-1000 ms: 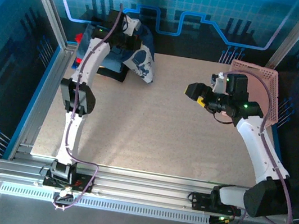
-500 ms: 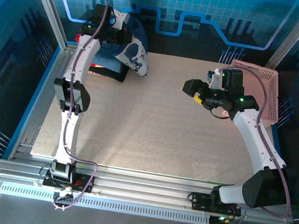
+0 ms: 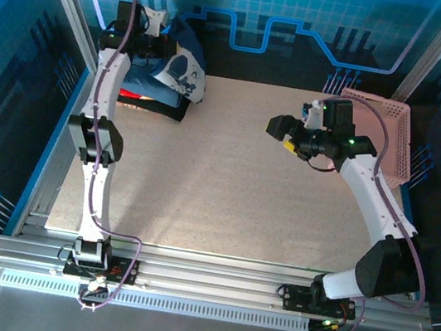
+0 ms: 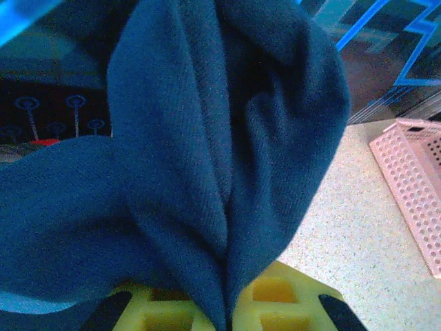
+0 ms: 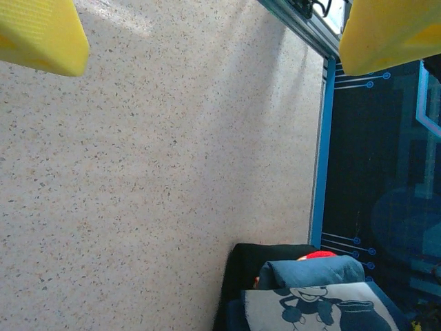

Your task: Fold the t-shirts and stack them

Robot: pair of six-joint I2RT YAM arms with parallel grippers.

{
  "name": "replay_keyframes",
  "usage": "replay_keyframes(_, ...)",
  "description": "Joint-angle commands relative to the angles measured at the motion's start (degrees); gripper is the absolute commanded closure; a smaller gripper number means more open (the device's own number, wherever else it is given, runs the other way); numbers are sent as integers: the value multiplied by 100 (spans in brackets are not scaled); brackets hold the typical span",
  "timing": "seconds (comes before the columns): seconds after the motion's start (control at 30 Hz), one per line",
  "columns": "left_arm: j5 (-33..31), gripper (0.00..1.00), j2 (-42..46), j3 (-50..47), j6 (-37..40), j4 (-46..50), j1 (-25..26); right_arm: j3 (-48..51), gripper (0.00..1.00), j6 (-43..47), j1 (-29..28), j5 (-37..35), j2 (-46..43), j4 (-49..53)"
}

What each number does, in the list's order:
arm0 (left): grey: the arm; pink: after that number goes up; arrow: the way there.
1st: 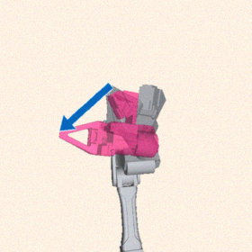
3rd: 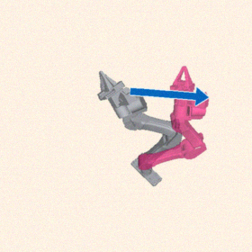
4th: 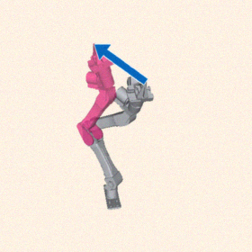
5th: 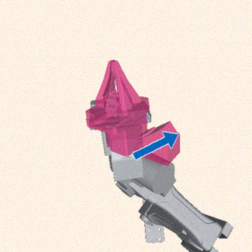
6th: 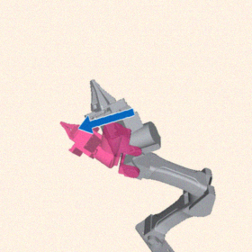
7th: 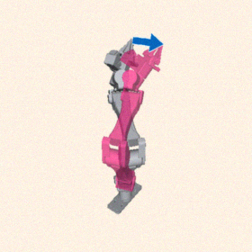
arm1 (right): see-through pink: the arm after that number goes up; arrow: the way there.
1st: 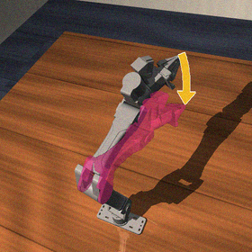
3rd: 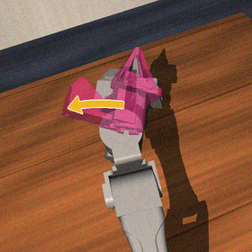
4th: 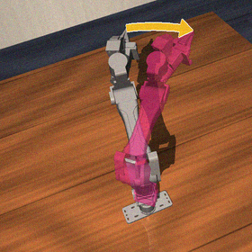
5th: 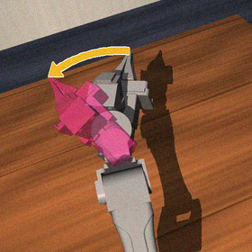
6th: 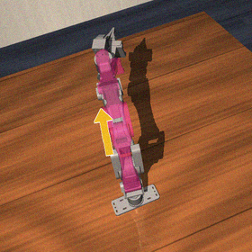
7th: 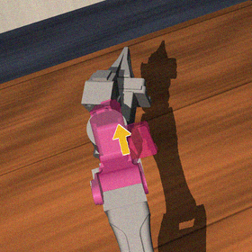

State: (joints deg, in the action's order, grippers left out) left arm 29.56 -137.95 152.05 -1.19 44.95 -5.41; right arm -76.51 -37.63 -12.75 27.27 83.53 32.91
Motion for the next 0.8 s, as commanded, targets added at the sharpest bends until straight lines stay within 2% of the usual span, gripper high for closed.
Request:
replay_keyframes(0.0, 329, 100, 479, 310, -125, -359, -160, -245, 5, -69, -104, 17, 85, -30)
replay_keyframes(0.47, 616, 100, 543, 68, -266, -495, -626, -512, 5, -172, -289, -35, 453, -41)
replay_keyframes(0.77, 765, 100, 155, -231, -343, -673, -953, -674, 5, -279, -372, -74, 744, -13)
